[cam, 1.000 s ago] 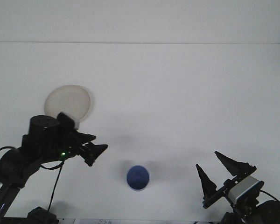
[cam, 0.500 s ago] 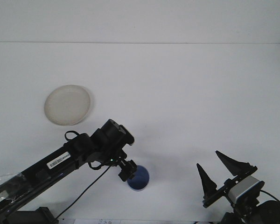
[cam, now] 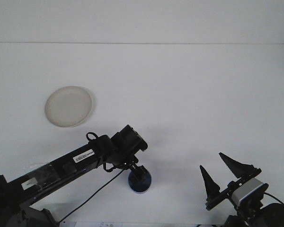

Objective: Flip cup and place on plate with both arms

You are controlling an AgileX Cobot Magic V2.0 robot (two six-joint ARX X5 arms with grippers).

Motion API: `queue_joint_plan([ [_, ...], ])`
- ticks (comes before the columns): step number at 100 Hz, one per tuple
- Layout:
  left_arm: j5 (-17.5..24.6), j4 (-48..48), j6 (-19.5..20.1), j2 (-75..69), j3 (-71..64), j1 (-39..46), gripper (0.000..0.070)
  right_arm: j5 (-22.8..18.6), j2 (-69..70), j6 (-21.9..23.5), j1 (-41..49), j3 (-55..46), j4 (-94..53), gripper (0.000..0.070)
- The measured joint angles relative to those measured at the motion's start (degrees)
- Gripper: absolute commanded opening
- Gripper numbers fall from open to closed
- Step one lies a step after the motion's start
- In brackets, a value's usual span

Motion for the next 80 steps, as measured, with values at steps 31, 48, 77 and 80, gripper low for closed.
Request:
queue_joint_plan([
  [31, -0.04, -0.63, 0.31, 0.57, 0.0, -1.2, 0.001, 0.02, 0.0, 0.0, 0.0, 0.0, 0.0, 0.049],
  [48, -1.81, -4.2, 0.46, 0.57, 1.31, -1.22, 0.001, 0.0, 0.0, 0.0, 0.0, 0.0, 0.0, 0.049],
  [77, -8.46, -14.45, 4.46, -0.76, 13.44, 1.88, 0.0006, 0.15, 0.0, 0.0, 0.0, 0.0, 0.02, 0.049],
  [80, -9.53, -15.3, 4.87, -1.49, 14.71, 2.99, 0.0005, 0.15, 0.0, 0.0, 0.0, 0.0, 0.02, 0.0489],
])
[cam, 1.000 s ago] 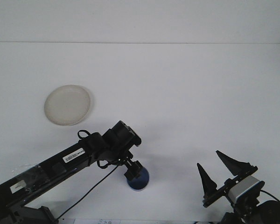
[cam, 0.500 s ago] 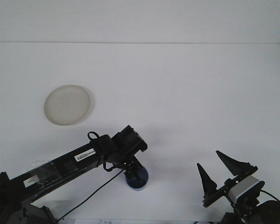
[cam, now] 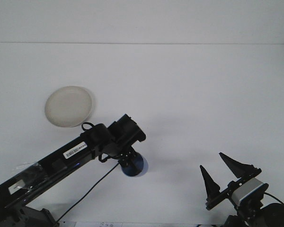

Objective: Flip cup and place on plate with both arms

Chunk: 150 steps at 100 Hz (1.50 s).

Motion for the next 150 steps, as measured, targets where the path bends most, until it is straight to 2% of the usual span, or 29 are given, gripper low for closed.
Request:
queue_joint_plan([
  [19, -4.81, -1.01, 2.56, -6.14, 6.16, 12.57, 0.0004, 0.02, 0.0, 0.02, 0.0, 0.0, 0.0, 0.0489],
  [41, -5.27, 3.15, 2.93, -5.42, 8.09, 33.0, 0.0004, 0.07, 0.0, 0.04, 0.0, 0.0, -0.02, 0.0489],
  [58, -5.42, 6.67, 2.93, -0.11, 8.11, 43.3, 0.0005, 0.07, 0.0, 0.22, 0.0, 0.0, 0.0, 0.0489],
  [78, -5.44, 9.16, 2.91, 8.04, 8.09, 47.43, 0.0006, 0.07, 0.0, 0.31, 0.0, 0.0, 0.0, 0.0489],
  [123, -5.44, 10.73, 2.4, 16.61, 8.09, 49.11, 0.0023, 0.09, 0.0, 0.48, 0.0, 0.0, -0.02, 0.0489],
  [126, -5.4, 10.82, 2.19, 16.61, 8.09, 49.22, 0.0045, 0.09, 0.0, 0.48, 0.0, 0.0, 0.0, 0.0489],
  [130, -5.38, 10.93, 1.84, 16.61, 8.09, 49.22, 0.013, 0.09, 0.0, 0.5, 0.0, 0.0, 0.0, 0.0489],
  [140, -5.4, 11.89, 0.48, 16.61, 8.09, 49.2, 0.0475, 0.09, 0.0, 0.5, 0.0, 0.0, -0.02, 0.0489],
  [143, -5.4, 11.87, 0.0, 16.61, 8.2, 49.2, 0.0547, 0.09, 0.0, 0.5, 0.0, 0.0, 0.0, 0.0489],
  [146, -5.4, 11.63, -0.46, 16.61, 8.5, 49.2, 0.0578, 0.09, 0.0, 0.5, 0.0, 0.0, 0.0, 0.0489],
  [150, -5.4, 11.28, -0.76, 16.61, 9.16, 49.2, 0.0582, 0.09, 0.0, 0.5, 0.0, 0.0, -0.02, 0.0489],
])
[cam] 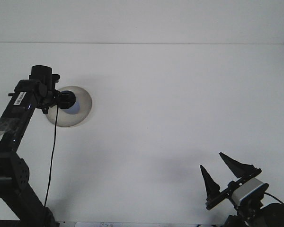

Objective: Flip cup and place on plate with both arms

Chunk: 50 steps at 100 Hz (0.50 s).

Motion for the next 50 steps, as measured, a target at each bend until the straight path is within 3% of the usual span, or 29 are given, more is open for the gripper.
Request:
queue_joint_plan([
  [34, 0.02, -5.09, -2.45, -1.03, 9.84, 0.0, 0.0582, 0.0, 0.0, 0.02, 0.0, 0.0, -0.31, 0.0489],
  [50, 0.02, -5.14, -3.17, -9.29, 9.99, 0.0, 0.0582, 0.87, 0.0, 0.02, 0.0, 0.0, -0.35, 0.049],
])
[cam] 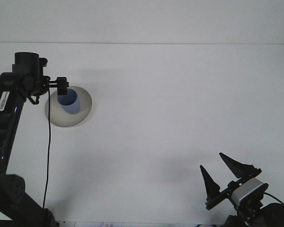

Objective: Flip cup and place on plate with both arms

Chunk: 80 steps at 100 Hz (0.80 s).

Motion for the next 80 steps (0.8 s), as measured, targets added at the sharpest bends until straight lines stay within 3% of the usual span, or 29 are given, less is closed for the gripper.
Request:
queue_joint_plan([
  [9, 0.87, 0.0, -0.57, -7.96, 0.02, 0.0, 0.0582, 2.12, 0.0, 0.0, 0.0, 0.0, 0.0, 0.0491],
  [25, 7.61, 3.41, -2.38, -23.65, -1.16, -0.83, 0.058, 6.32, 0.0, -0.07, 0.0, 0.0, -0.02, 0.0492],
  [33, 8.2, 5.84, -2.89, -31.85, -5.84, -2.75, 0.058, 8.81, 0.0, -0.09, 0.0, 0.0, -0.02, 0.0491],
  [52, 11.06, 13.86, -5.79, -50.6, -26.49, -9.11, 0.058, 16.22, 0.0, 0.35, 0.04, 0.0, -2.32, 0.0491],
  [67, 12.24, 20.83, -11.85, -65.4, -47.34, -13.51, 0.058, 16.66, 0.0, 1.46, 0.04, 0.0, -4.83, 0.0491],
  [80, 12.28, 23.1, -14.73, -74.9, -61.55, -14.43, 0.058, 16.57, 0.0, 2.67, 0.11, 0.0, -5.81, 0.049],
])
